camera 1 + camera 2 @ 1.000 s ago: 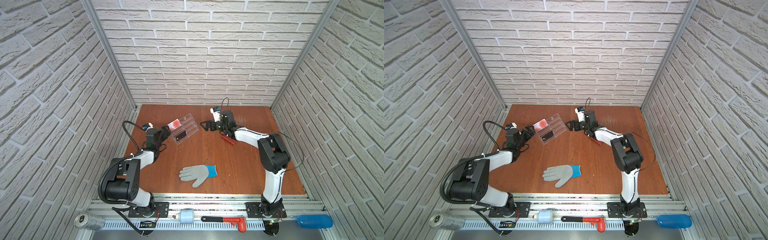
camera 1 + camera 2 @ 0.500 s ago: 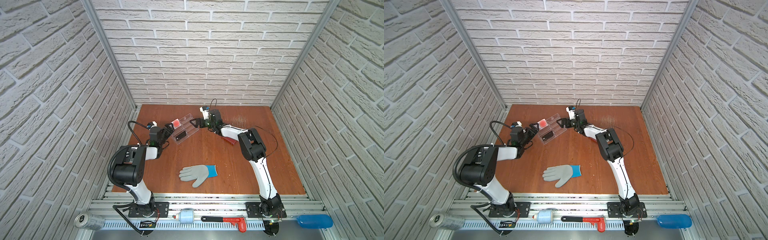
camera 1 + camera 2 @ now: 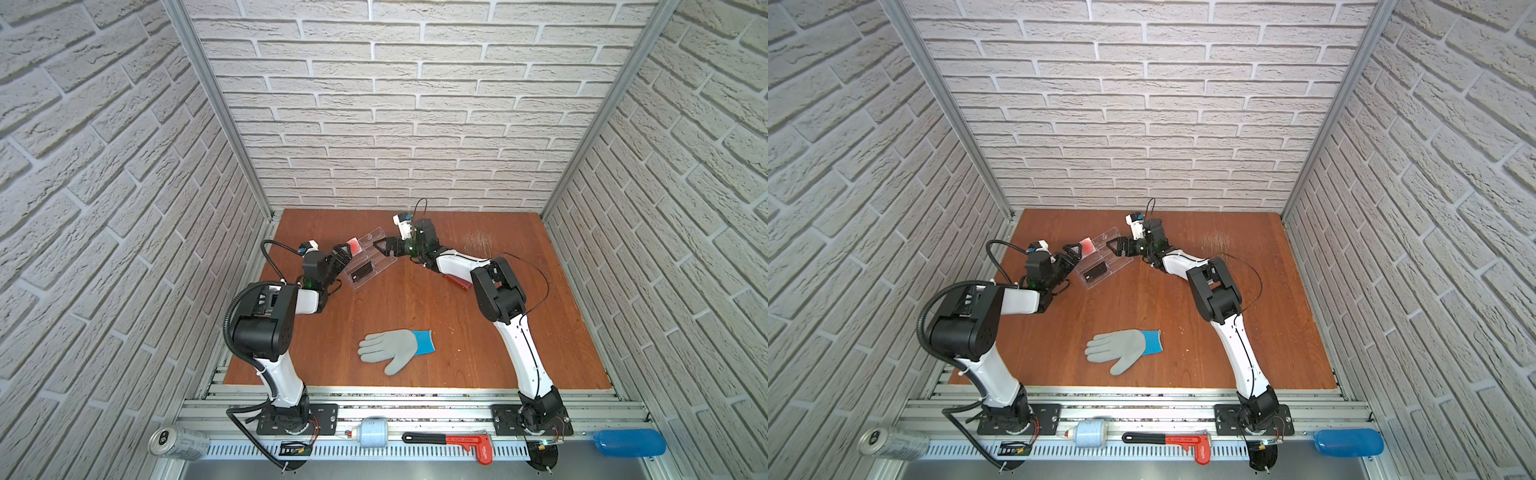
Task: Take the credit cards out of the card holder
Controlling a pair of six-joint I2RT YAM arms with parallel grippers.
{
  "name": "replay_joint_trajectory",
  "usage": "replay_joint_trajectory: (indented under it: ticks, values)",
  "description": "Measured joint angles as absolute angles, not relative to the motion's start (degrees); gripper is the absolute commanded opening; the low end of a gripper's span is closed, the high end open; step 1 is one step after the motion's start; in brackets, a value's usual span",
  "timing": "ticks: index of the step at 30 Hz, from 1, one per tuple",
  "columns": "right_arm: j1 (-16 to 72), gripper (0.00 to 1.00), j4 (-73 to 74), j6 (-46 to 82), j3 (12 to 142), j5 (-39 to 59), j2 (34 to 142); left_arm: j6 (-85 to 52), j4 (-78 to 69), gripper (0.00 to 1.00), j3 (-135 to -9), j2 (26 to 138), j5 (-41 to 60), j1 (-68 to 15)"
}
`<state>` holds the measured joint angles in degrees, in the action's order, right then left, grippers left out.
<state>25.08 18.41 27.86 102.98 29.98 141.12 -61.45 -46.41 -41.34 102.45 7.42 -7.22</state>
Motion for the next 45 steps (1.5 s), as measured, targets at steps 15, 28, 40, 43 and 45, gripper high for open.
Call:
replay_joint_trajectory:
  ticks: [15, 28, 40, 43, 45]
  values:
    - [25.30, 1.00, 23.46, 29.39, 88.47, 29.54, 135.00, -61.04, -46.70, 0.98, -44.01, 105.32, 8.27, -7.99]
    - [26.00, 1.00, 24.97, 29.76, 75.53, 26.50, 125.49, -59.16, -46.19, 0.98, -47.64, 107.55, 9.43, -10.22]
    - [26.94, 1.00, 20.29, 27.49, 72.27, 20.75, 119.98, -57.91, -43.46, 0.98, -49.45, 108.60, 12.40, -10.74]
    - [27.16, 1.00, 18.15, 26.37, 71.90, 18.17, 117.71, -56.42, -42.26, 0.98, -49.45, 108.47, 12.97, -10.61]
    - [27.22, 1.00, 16.29, 25.67, 71.24, 15.64, 115.61, -55.00, -40.71, 0.98, -49.45, 107.90, 13.19, -10.33]
